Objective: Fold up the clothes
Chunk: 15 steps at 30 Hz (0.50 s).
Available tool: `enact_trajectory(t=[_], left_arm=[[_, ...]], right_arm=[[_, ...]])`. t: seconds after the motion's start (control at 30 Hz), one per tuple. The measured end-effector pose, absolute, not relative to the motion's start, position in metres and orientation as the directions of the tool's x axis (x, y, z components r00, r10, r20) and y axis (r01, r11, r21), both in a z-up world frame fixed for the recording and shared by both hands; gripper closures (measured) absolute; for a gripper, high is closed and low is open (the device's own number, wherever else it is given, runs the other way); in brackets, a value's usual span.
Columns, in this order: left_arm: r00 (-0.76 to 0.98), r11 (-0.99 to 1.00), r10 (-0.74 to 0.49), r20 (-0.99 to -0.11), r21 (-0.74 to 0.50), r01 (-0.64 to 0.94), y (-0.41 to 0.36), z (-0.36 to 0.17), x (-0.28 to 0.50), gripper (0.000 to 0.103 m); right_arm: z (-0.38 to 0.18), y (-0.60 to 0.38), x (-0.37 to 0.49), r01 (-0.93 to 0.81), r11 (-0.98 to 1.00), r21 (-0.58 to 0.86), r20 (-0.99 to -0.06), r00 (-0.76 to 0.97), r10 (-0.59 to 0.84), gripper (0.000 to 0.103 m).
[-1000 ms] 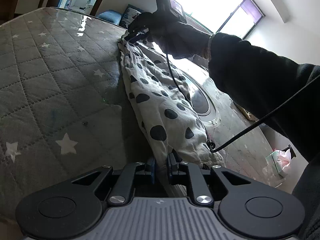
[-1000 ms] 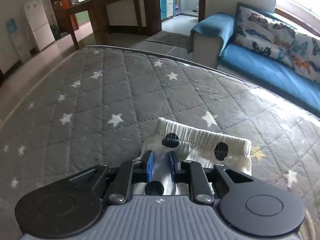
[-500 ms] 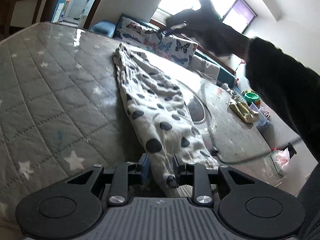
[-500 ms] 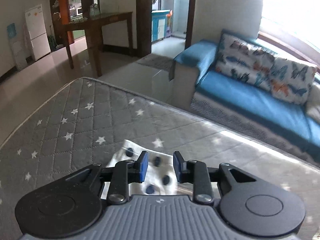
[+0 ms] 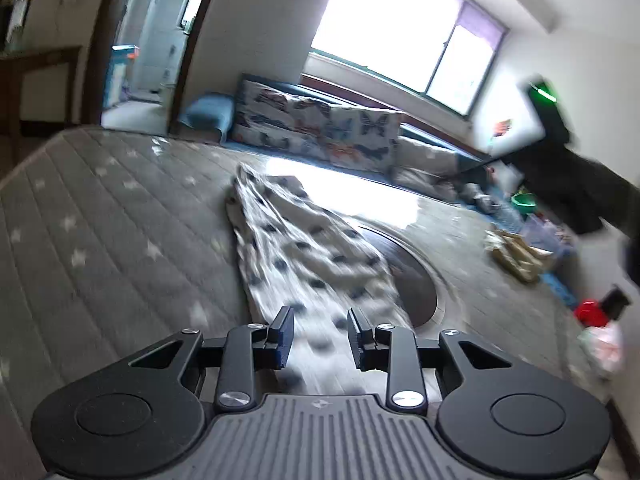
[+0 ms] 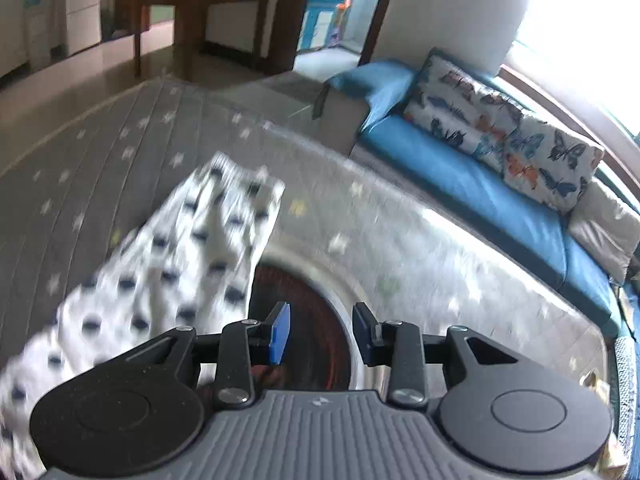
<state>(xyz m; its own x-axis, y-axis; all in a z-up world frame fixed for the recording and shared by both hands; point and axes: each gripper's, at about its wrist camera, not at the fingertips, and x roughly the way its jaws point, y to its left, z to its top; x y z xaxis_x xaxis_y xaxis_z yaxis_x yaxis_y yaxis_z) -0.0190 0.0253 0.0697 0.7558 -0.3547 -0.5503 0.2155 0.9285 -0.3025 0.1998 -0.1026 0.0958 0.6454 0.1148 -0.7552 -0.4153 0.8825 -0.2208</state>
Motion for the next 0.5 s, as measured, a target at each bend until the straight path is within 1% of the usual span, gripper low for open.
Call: enact_trajectory(t=[0.13,0.37,0.5], left_arm=[[0.754,0.935,-0.336,-0.565,-0.295,0.196,0.014,0.068,0.027,0.073],[0.768,0.967,-0.246,-0.592,-0.202,0.154,-0.001,0.051,0.096,0.071],[0.749,0.978,-0.202,-0.631,-0.175,0.116,-0.004,0.035,0.132,0.071]], right_arm=[[0.071,-0.108,0.174,-0.446,0.878,-0.172,-0.768,0.619,0.164,0.069],[0.027,-0.118,0.128,-0.496,0.864,-0.085,-0.785,0.567,0.249,0.069],[0.009,-0.119,0.114,-0.511,0.858,-0.052,-0.781,0.556,0.284,0.068]])
